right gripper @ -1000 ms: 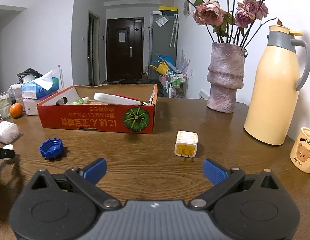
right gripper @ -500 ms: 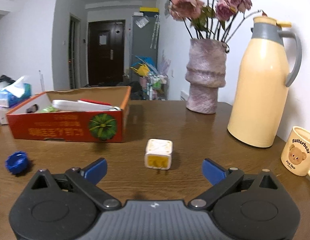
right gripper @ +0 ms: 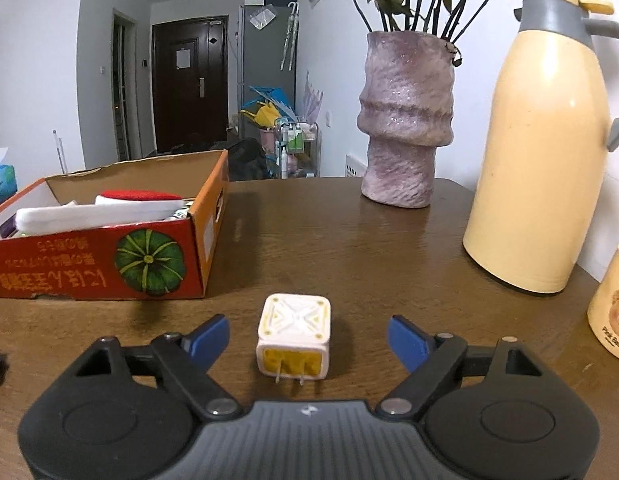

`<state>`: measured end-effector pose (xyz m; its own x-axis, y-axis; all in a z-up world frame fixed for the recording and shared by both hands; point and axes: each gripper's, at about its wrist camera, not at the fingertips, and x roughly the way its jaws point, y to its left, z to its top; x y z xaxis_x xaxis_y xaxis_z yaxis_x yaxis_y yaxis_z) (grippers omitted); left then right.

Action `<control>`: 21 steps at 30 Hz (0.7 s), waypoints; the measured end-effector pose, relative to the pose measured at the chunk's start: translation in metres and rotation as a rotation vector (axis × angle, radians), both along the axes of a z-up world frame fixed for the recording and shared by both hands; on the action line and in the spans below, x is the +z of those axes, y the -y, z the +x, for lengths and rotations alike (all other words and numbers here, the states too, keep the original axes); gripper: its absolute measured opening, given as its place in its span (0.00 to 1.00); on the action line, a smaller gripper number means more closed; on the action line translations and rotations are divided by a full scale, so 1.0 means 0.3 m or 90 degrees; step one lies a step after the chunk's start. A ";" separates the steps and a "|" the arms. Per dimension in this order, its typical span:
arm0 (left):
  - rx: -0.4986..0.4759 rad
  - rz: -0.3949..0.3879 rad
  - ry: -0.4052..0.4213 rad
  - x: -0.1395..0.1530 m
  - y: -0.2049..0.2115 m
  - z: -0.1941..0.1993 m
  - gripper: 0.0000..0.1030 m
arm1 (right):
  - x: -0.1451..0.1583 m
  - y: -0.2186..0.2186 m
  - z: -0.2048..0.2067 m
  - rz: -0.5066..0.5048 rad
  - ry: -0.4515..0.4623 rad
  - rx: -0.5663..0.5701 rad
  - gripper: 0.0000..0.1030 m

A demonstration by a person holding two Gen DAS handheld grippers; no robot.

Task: Organize rigid objects
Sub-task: 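Grasp the white bottle cap with the left tool while the right tool grasps the white plug adapter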

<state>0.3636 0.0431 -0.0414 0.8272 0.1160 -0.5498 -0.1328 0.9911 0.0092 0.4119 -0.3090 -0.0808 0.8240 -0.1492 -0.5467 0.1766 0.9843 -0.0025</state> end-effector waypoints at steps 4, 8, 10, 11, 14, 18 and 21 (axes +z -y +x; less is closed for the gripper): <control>0.001 0.001 -0.003 -0.006 -0.002 0.005 0.40 | -0.015 -0.001 0.047 0.010 -0.024 -0.006 0.67; 0.000 0.002 -0.002 -0.005 -0.002 0.003 0.40 | -0.032 0.010 0.081 0.030 -0.047 -0.007 0.50; 0.000 0.001 -0.002 -0.005 -0.001 0.003 0.40 | -0.034 0.015 0.081 0.041 -0.048 -0.004 0.37; 0.000 0.001 -0.002 -0.005 -0.001 0.003 0.40 | -0.035 0.016 0.079 0.041 -0.048 -0.005 0.37; 0.002 0.002 0.000 -0.003 -0.001 0.001 0.40 | -0.034 0.017 0.069 0.044 -0.043 -0.005 0.37; 0.001 0.003 0.005 0.003 0.001 -0.003 0.40 | -0.017 0.006 0.045 0.044 -0.019 0.006 0.37; 0.000 0.001 0.009 0.009 0.001 -0.006 0.40 | 0.006 -0.010 0.020 0.047 0.003 0.018 0.37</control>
<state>0.3618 0.0429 -0.0388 0.8345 0.1174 -0.5384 -0.1334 0.9910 0.0093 0.4178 -0.3059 -0.0792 0.8300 -0.0851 -0.5513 0.1485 0.9863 0.0714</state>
